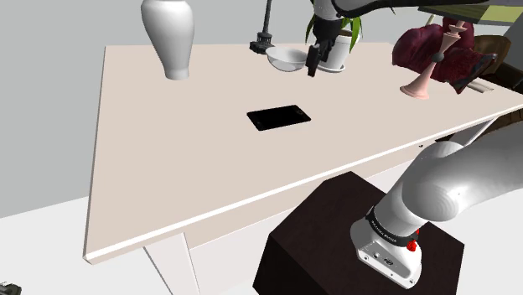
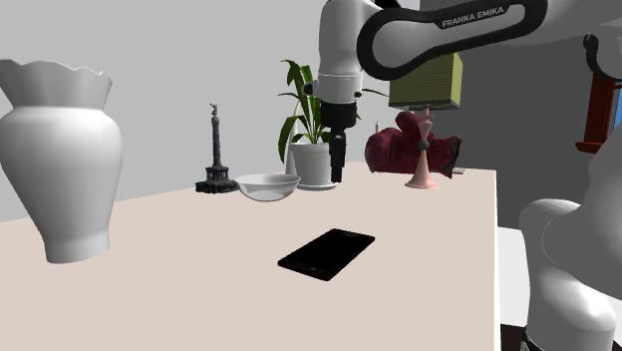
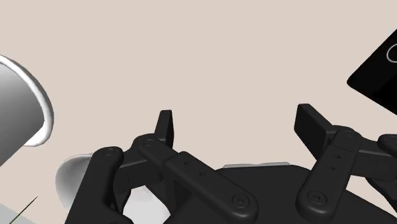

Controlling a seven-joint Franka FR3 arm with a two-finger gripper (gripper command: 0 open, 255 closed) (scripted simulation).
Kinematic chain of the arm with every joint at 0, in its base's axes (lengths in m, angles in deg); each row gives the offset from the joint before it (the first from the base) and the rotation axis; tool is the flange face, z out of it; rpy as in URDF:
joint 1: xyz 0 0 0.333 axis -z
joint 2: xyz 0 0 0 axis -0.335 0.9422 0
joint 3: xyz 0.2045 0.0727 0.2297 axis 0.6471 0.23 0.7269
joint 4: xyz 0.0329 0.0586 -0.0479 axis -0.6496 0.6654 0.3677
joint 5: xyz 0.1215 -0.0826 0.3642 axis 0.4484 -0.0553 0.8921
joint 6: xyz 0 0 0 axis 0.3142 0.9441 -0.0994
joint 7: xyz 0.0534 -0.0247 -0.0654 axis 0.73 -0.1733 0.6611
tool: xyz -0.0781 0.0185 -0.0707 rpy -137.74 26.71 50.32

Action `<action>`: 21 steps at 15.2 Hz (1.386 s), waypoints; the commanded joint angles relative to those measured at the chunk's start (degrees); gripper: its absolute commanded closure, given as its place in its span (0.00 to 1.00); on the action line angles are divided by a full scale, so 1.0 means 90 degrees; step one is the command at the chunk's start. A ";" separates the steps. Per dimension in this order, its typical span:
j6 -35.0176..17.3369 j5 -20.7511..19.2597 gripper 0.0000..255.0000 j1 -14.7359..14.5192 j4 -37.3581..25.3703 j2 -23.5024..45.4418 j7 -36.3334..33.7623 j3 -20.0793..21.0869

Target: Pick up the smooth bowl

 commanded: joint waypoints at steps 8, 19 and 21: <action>-0.1276 -0.0913 0.00 0.0122 -0.1044 0.1808 0.0459 -0.0092; -0.2143 -0.1609 0.00 0.0190 -0.1960 0.3222 0.0582 -0.0142; -0.2282 -0.1659 0.00 0.0197 -0.1841 0.3258 0.0498 -0.0150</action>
